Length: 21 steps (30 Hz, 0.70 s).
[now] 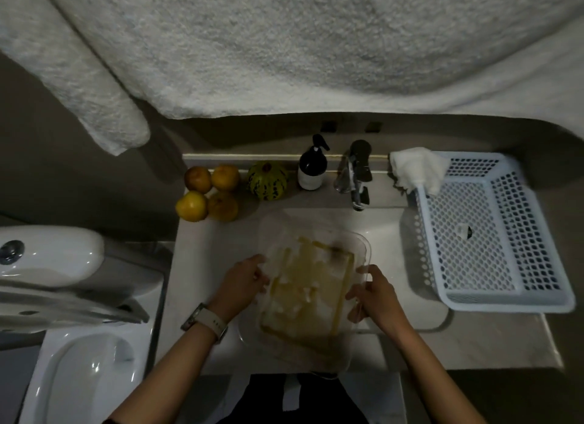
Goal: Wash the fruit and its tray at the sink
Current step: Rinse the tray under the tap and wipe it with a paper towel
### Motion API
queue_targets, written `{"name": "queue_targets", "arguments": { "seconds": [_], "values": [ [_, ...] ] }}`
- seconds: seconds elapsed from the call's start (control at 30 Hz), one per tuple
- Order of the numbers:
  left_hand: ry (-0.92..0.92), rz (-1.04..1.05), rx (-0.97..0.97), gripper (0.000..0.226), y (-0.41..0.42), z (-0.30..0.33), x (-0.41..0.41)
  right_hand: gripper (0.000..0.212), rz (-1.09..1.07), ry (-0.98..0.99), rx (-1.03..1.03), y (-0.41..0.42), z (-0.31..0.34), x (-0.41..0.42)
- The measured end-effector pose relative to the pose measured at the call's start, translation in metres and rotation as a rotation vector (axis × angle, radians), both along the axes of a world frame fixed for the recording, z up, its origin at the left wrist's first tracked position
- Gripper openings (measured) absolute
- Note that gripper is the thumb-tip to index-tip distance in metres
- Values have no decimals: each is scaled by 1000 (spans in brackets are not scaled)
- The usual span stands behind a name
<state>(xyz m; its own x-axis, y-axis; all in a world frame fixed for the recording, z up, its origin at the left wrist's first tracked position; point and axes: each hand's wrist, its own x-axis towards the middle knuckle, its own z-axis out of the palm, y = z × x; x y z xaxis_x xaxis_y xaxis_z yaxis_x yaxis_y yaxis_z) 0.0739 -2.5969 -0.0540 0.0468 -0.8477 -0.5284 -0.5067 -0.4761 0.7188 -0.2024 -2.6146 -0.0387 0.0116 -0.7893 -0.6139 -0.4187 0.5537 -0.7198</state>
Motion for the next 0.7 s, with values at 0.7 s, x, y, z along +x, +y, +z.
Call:
{"name": "queue_targets", "arguments": {
  "seconds": [0.7],
  "values": [
    [516,496,222,20,-22,-51,-75,57,-507,-180,98,-13,-35,-51]
  ]
}}
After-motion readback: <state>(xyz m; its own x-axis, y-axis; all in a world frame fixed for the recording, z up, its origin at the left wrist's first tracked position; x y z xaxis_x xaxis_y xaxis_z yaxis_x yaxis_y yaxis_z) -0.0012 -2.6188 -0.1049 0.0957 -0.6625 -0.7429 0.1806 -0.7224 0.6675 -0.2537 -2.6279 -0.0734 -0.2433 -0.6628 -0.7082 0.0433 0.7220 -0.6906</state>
